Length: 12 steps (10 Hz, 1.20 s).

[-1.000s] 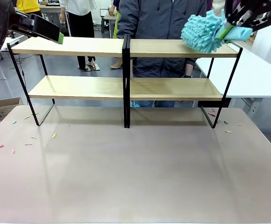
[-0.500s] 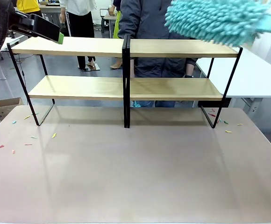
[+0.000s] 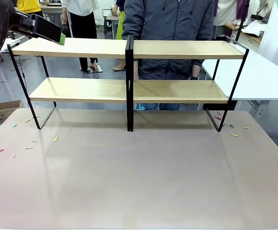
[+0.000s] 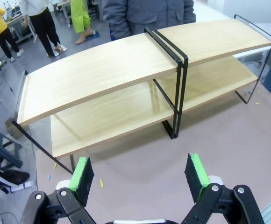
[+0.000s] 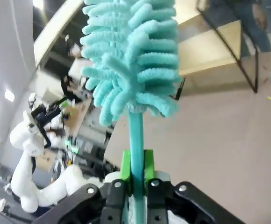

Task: Clean the shelves.
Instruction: Clean another randomly selected level of the Shelf with the Duster, then place the Duster on the table.

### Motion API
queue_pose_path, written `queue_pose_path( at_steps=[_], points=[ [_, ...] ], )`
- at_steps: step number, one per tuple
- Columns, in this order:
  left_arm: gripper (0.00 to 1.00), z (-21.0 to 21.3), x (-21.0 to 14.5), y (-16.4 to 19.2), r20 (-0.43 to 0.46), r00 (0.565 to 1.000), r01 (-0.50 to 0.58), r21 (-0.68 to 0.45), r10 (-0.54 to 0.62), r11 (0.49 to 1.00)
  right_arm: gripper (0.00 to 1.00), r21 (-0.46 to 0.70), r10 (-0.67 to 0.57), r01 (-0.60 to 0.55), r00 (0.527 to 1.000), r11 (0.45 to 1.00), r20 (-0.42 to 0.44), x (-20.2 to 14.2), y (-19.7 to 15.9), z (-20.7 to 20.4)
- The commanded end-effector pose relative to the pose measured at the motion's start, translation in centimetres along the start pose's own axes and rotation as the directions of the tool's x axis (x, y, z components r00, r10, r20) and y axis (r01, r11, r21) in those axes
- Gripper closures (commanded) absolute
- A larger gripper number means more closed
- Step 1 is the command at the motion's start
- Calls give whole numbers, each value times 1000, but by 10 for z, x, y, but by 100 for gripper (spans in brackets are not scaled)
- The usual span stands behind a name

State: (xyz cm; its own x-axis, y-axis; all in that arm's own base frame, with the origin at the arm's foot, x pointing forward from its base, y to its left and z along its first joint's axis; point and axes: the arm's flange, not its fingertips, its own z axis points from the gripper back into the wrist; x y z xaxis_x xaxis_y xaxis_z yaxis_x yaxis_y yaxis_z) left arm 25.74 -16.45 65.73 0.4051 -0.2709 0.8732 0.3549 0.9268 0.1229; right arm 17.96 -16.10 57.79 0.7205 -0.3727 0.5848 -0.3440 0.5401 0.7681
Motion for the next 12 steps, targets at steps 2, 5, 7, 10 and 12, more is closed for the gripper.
queue_pose_path(
  at_steps=[2,5,7,10,12],
  points=[
    [0,0,0,2,1,1000,0,0,0,1000,87,-13,5,-7,994,1000,-110,24,35,-8],
    [0,0,0,2,1,1000,0,0,0,1000,87,-13,5,-7,994,1000,-110,24,35,-8],
    [0,0,0,2,1,1000,0,0,0,1000,87,-13,5,-7,994,1000,-110,24,35,-8],
    [0,0,0,2,1,1000,0,0,0,1000,87,-13,5,-7,994,1000,-110,24,35,-8],
    [0,0,0,2,1,1000,0,0,0,1000,87,-13,5,-7,994,1000,-110,24,35,-8]
  ],
)
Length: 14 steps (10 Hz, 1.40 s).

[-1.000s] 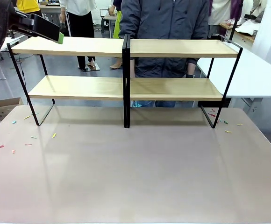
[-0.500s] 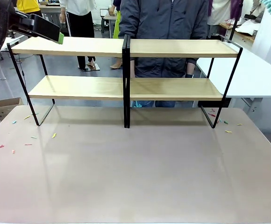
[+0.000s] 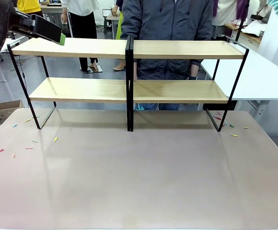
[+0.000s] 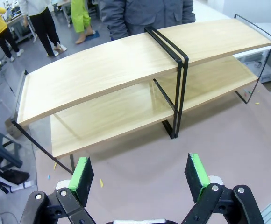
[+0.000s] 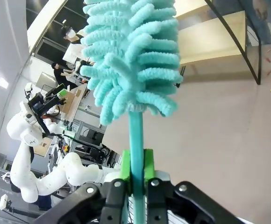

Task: Clean the shelves.
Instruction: Place the Duster on the table.

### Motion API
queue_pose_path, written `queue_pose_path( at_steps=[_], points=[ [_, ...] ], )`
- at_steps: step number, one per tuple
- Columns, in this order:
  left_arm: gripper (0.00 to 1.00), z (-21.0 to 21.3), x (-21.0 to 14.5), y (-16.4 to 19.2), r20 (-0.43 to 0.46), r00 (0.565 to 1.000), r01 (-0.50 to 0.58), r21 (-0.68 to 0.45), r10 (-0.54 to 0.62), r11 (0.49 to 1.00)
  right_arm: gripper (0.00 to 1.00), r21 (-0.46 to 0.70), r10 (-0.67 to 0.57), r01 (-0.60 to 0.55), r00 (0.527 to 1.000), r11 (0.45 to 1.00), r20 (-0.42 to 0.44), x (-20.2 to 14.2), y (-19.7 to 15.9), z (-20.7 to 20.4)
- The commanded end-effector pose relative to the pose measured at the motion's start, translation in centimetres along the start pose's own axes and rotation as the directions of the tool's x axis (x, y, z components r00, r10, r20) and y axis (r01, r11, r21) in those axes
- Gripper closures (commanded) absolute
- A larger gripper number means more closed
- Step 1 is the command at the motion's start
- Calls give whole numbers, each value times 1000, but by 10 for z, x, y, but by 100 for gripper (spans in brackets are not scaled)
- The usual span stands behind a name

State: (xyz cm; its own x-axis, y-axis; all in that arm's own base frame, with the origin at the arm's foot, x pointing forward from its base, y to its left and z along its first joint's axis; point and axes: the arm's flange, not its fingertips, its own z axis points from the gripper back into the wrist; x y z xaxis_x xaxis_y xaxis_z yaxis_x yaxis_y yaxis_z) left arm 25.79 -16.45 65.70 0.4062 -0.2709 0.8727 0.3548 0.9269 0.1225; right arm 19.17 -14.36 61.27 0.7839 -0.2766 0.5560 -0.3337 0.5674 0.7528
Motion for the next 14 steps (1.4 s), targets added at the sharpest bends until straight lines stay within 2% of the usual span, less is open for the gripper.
queue_pose_path(
  at_steps=[1,2,3,4,5,6,7,8,9,10,11,12,13,14],
  points=[
    [0,1,0,2,2,1000,0,0,0,1000,87,18,-3,3,1000,1000,8,1,3,3],
    [0,1,0,2,2,1000,0,0,0,1000,87,0,0,0,1000,1000,0,0,0,0],
    [0,0,0,0,0,1000,0,0,0,1000,87,52,244,-240,966,969,-84,-7,30,3],
    [0,0,-1,-2,-67,998,-24,-281,6,959,87,131,431,-412,878,902,-209,-23,49,-31],
    [0,-10,-27,5,-189,981,-44,-398,-36,916,87,226,548,-500,753,836,-364,-46,52,-74],
    [0,-21,-69,24,-321,946,-167,-586,-38,793,87,301,610,-536,625,789,-486,-73,44,-116],
    [0,-33,-126,50,-445,894,-358,-629,59,690,87,384,636,-524,482,760,-602,-108,31,-154],
    [0,-42,-175,68,-513,839,-515,-640,181,570,87,434,648,-510,380,742,-661,-134,20,-176],
    [0,-46,-215,81,-519,791,-612,-654,326,445,87,442,647,-531,299,723,-701,-147,10,-180],
    [0,-49,-250,95,-522,739,-664,-671,427,329,87,395,626,-538,360,745,-692,-137,5,-163],
    [0,-58,-278,104,-593,650,-750,-603,475,272,87,367,558,-437,477,821,-679,-120,41,-172],
    [0,-69,-292,109,-678,555,-830,-483,482,277,87,367,558,-437,477,821,-679,-120,41,-172],
    [0,-81,-285,105,-728,517,-852,-387,450,352,87,400,585,-465,377,790,-718,-125,29,-177],
    [0,-95,-165,178,-576,691,-714,-640,437,285,87,414,595,-508,267,755,-758,-121,23,-195]
  ],
)
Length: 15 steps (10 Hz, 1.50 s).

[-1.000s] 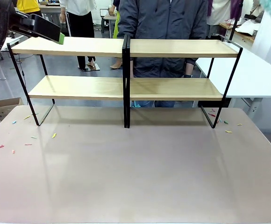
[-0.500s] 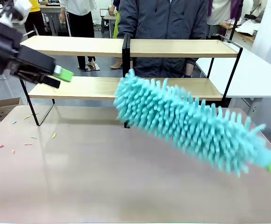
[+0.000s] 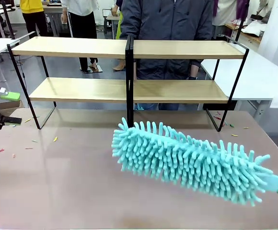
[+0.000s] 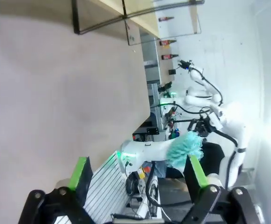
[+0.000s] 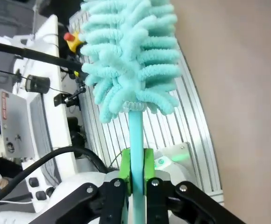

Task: Clean the shelves.
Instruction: Place the Duster on the table.

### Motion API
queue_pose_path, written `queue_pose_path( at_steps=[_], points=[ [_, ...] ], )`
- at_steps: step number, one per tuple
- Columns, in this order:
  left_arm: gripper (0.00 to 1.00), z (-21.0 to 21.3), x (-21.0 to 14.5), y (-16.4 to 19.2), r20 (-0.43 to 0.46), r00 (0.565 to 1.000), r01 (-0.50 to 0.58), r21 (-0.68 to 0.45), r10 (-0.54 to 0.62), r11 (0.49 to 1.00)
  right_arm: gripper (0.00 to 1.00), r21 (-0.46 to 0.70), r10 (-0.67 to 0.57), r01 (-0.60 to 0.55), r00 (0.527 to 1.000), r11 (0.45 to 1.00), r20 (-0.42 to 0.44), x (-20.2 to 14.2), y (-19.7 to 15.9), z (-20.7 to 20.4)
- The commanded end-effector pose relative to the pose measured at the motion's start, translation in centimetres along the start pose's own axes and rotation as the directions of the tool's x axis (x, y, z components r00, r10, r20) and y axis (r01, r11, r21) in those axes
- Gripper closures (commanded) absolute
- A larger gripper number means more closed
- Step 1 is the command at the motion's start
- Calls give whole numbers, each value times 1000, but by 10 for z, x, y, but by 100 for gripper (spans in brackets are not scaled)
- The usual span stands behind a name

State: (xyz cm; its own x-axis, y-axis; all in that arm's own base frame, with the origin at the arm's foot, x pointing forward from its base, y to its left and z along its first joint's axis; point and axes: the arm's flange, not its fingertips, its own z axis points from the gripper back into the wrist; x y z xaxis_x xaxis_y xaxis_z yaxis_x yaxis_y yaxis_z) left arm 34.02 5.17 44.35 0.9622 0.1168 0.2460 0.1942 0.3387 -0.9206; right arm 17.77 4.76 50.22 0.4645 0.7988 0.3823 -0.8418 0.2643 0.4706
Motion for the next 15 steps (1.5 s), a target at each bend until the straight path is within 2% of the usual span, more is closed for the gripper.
queue_pose_path(
  at_steps=[1,2,4,5,6,8,11,13,14,15],
  points=[
    [0,-13,2,-54,4,988,152,-65,-152,986,87,-86,31,-48,981,995,-190,27,-36,-24],
    [0,-13,2,-54,4,988,152,-65,-152,986,87,-153,20,-65,960,986,-280,43,-62,-40],
    [0,-13,2,-54,4,988,152,-65,-152,986,87,-146,62,-115,944,983,-324,57,-114,-70],
    [0,-13,2,-54,4,988,152,-65,-152,986,87,-167,40,-94,952,981,-302,51,-133,-78],
    [0,-13,2,-54,4,988,152,-65,-152,986,87,-177,7,-51,970,983,-242,40,-147,-79],
    [0,-13,2,-54,4,988,152,-65,-152,986,87,-106,-29,9,982,994,-188,18,-161,-66],
    [0,-13,2,-54,4,988,152,-65,-152,986,87,-92,-85,71,985,993,-153,-16,-180,-38],
    [0,-13,2,-54,4,988,152,-65,-152,986,87,-118,-78,57,981,991,-179,-21,-185,-24],
    [0,-13,2,-54,4,988,152,-65,-152,986,69,-124,-72,47,976,991,-207,-18,-188,-19],
    [0,-13,2,-54,4,988,152,-65,-152,986,30,-115,-61,35,972,993,-226,-14,-192,-15]
  ],
)
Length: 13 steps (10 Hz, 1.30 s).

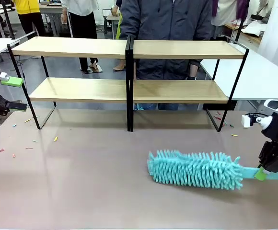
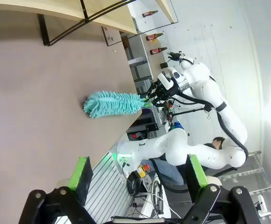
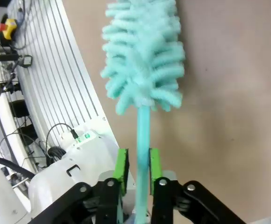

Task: Clean the shelves.
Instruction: Place the Duster on the table.

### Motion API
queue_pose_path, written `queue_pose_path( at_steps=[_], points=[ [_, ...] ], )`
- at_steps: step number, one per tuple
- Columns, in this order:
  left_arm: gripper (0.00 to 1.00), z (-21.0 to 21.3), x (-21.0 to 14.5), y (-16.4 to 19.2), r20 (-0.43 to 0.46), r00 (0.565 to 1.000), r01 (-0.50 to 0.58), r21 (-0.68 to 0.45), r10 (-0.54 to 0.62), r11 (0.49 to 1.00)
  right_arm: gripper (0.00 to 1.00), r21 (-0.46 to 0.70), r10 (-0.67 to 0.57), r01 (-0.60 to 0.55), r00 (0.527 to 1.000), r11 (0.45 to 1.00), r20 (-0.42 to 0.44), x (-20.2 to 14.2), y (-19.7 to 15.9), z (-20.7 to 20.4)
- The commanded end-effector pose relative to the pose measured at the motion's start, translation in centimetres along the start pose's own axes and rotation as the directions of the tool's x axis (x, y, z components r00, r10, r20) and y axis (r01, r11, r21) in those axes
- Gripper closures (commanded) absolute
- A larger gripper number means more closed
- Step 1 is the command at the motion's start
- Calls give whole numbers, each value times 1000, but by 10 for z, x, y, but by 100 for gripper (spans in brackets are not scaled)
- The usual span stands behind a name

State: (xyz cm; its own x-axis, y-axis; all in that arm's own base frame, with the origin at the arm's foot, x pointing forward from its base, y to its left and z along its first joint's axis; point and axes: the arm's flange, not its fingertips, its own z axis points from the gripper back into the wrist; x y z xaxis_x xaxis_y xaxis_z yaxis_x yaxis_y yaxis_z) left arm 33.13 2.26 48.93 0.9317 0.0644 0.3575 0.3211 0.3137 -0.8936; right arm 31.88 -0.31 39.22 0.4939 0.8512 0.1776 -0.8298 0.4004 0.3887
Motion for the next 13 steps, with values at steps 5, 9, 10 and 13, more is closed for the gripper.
queue_pose_path(
  at_steps=[5,9,10,13],
  points=[
    [0,-2,2,0,13,1000,27,-25,-26,999,0,-94,-19,29,994,995,112,-6,42,7],
    [0,-2,2,0,13,1000,27,-25,-26,999,15,757,-799,267,292,596,526,-49,87,-5],
    [0,-2,2,0,13,1000,27,-25,-26,999,15,837,-860,195,131,510,493,-67,81,-7],
    [0,-2,2,0,13,1000,27,-25,-26,999,15,964,-960,-72,-137,256,245,-110,72,-16]
  ],
)
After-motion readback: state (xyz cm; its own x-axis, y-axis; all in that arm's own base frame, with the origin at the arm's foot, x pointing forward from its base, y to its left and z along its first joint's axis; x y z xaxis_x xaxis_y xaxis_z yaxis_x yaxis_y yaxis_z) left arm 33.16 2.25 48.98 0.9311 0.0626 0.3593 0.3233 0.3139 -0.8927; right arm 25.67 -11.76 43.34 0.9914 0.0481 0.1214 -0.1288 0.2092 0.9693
